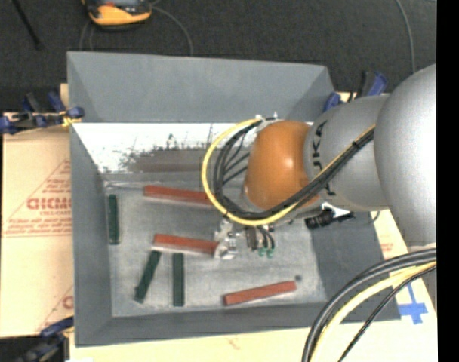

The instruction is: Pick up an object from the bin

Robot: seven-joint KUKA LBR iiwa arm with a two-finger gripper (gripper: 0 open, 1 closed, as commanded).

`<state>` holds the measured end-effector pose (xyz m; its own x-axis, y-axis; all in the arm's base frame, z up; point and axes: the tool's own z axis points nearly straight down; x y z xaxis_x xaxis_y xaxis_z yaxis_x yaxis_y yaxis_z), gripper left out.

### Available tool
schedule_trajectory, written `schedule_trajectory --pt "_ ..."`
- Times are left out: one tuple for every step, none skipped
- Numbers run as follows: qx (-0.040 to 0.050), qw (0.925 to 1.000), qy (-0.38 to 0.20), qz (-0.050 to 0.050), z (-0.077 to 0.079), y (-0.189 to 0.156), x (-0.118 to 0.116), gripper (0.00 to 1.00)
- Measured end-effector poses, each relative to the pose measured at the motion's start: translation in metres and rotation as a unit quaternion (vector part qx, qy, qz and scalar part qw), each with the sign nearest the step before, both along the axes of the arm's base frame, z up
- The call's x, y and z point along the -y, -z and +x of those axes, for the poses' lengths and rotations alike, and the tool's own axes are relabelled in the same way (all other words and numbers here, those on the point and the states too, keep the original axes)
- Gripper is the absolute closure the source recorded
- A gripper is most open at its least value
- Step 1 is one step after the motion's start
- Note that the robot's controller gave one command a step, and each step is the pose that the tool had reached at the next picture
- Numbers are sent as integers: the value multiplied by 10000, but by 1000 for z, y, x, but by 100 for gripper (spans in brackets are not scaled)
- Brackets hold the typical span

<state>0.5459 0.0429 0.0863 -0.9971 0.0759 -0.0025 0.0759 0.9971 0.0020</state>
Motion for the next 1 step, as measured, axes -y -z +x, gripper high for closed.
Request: schedule_trajectory --pt "0 10000 1 1 0 0 0 100"
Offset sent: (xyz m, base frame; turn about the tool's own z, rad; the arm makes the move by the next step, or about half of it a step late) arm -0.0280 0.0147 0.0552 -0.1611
